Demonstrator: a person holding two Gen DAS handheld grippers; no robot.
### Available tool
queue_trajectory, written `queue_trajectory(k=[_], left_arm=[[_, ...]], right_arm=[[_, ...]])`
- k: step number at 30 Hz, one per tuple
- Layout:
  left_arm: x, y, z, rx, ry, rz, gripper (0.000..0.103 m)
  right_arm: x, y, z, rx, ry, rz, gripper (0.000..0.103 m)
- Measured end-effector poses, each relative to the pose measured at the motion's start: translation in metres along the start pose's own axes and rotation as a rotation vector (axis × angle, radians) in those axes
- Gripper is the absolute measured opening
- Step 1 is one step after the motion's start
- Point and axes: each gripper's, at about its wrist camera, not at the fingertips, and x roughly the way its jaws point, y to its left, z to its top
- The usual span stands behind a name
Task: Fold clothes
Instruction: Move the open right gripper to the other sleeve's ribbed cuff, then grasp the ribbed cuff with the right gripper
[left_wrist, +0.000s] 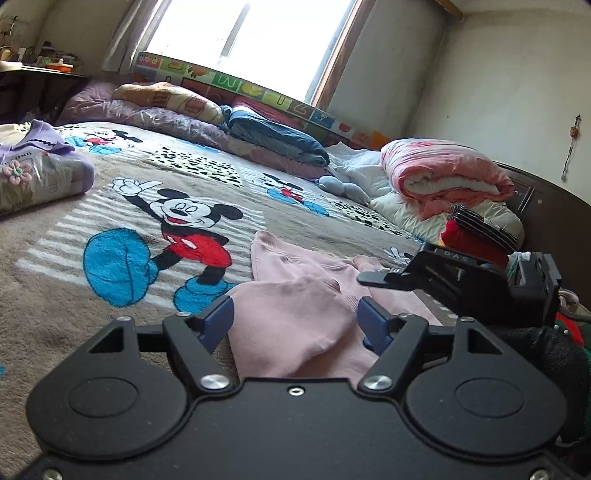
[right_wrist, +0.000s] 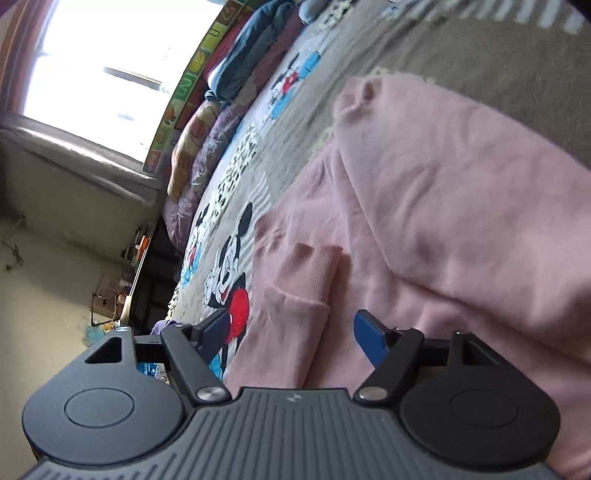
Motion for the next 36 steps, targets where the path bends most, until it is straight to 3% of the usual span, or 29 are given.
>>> queue_trajectory(k=[15, 18, 20, 22, 32, 36], left_arm=[[0.008, 0.012, 0.001, -0.03, 0.017, -0.016, 0.074], [0.011, 0.009, -0.001, -0.016, 0.03, -0.016, 0.074], [0.013, 0.007, -0.004, 0.0, 0.043, -0.009, 0.074], [0.015, 0.001, -0.007, 0.02, 0.057, -0.003, 0.074], [0.018, -0.046, -0.037, 0.261, 0.107, 0.122, 0.079], [0.018, -0.052, -0.043, 0.276, 0.113, 0.165, 0.079]], right_arm=[[0.036, 0.004, 0.02, -0.038, 0.018, -0.006, 0.069], [0.039, 0.008, 0.018, -0.081, 0.02, -0.038, 0.049], [0.04, 0.007, 0.019, -0.094, 0.022, -0.061, 0.024], [0.035, 0.009, 0.022, -0.126, 0.024, -0.048, 0.011], [-0.014, 0.074, 0.049, -0.327, 0.02, 0.075, 0.011], [-0.031, 0.095, 0.057, -0.384, 0.015, 0.109, 0.011]])
